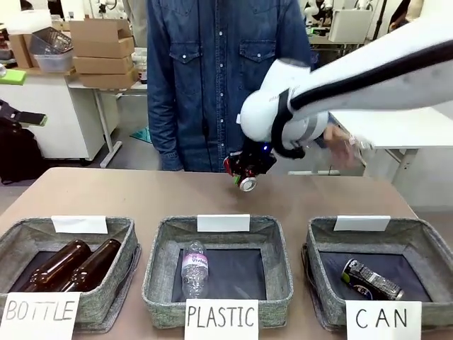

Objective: Sort the can waste into the basket.
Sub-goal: Pick up the can waste from the table and place it in the right Fabric basket.

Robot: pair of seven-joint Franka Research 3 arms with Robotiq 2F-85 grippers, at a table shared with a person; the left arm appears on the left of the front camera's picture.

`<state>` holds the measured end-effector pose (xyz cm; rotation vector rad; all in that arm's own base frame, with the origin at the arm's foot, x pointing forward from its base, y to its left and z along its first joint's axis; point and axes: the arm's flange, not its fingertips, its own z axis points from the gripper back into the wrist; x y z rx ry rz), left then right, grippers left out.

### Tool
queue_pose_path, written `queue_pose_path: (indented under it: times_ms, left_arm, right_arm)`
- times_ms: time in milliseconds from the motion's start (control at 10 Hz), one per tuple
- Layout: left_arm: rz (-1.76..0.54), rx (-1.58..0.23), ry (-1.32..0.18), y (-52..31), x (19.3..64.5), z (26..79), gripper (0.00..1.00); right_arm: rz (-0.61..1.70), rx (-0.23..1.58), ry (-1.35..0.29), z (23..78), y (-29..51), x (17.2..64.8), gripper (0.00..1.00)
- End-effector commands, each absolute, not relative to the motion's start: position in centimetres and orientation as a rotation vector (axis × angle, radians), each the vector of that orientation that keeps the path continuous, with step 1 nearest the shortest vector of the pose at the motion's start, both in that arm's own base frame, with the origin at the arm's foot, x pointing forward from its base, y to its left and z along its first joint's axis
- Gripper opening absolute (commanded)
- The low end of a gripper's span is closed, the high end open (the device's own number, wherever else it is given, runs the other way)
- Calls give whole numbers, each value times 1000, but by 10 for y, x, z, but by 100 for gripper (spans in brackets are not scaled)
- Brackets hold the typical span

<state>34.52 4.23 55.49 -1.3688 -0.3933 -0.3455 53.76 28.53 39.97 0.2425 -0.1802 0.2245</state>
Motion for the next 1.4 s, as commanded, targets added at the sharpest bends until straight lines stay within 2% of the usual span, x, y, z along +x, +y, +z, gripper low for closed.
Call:
queue_pose_path:
  times_ms: [0, 200, 400, 600, 700, 1000, 1300]
  left_arm:
    - [-338, -1391, -397, 41, 345, 559, 96]
    - [-338, -1391, -397, 41, 345, 559, 96]
    - [-338, -1391, -397, 41, 345, 559, 96]
    - [-338, -1391, -397, 41, 345, 559, 96]
    - [-338, -1391, -397, 41, 345, 559, 96]
    - [-338, -1391, -397, 41, 345, 559, 96]
    - [-338, -1391, -397, 41, 345, 559, 96]
  right_arm:
    - [324, 301, -112, 443, 239, 471, 0]
    - [421, 398, -88, 472, 204, 408, 0]
    - [551, 483, 17, 489, 159, 351, 0]
    - [617, 344, 39, 488, 109, 299, 0]
    - [557, 289, 43, 483, 89, 281, 0]
    - [300, 352, 49, 464, 41, 263, 0]
    - [280, 365, 59, 457, 34, 266, 0]
